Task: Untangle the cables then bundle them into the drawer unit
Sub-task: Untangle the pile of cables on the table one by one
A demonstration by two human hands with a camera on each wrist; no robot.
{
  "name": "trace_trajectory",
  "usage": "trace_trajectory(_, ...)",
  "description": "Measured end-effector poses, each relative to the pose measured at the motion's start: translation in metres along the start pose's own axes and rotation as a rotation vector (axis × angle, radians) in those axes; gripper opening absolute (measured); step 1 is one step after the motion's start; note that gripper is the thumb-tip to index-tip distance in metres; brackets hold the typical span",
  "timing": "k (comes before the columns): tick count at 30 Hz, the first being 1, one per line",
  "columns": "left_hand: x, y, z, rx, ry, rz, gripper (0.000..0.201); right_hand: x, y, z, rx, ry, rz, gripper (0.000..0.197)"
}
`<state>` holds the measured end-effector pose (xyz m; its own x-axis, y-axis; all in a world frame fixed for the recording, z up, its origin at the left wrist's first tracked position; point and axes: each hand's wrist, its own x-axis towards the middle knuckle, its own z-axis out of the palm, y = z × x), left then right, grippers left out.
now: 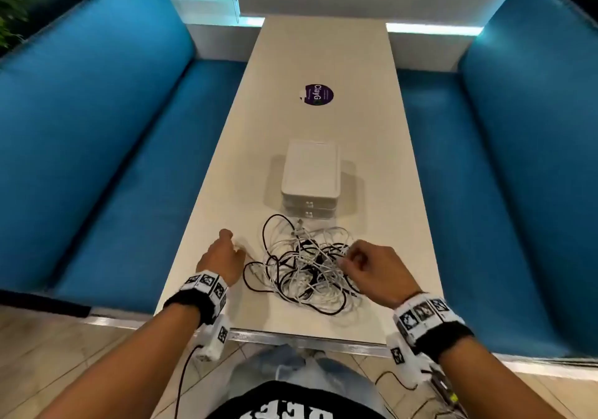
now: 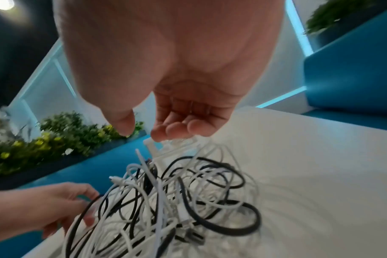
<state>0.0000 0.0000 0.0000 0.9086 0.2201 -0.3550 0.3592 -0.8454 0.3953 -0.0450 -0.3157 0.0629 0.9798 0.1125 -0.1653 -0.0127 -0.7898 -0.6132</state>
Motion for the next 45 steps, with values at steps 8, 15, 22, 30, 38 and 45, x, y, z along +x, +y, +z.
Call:
trace_trajectory(8, 0.012, 0.018, 0.02, 0.0, -0.07, 0.033, 0.03, 0.037, -0.009, 0.045, -0.275, -0.252, -0.072, 0.054)
trace_trajectory(15, 0.018, 0.038, 0.015, -0.009, 0.064, 0.207, 0.033, 0.05, -0.004, 0.045, -0.383, -0.287, -0.024, 0.035)
trace_trajectory(22, 0.019, 0.083, 0.026, 0.028, 0.021, 0.589, 0.019, 0.054, 0.001, 0.051, -0.429, -0.328, -0.049, 0.033)
trace_trajectory(30, 0.026, 0.117, 0.037, 0.429, -0.273, 0.644, 0.037, 0.051, 0.003, 0.054, -0.438, -0.333, -0.097, 0.037)
trace_trajectory(38, 0.027, 0.126, 0.035, 0.35, -0.13, 0.77, 0.007, 0.051, 0.001, 0.044, -0.29, -0.379, -0.059, 0.044)
trace_trajectory(45, 0.014, 0.136, 0.044, 0.006, -0.111, 0.285, 0.017, 0.048, -0.001, 0.023, -0.049, -0.527, -0.055, 0.058)
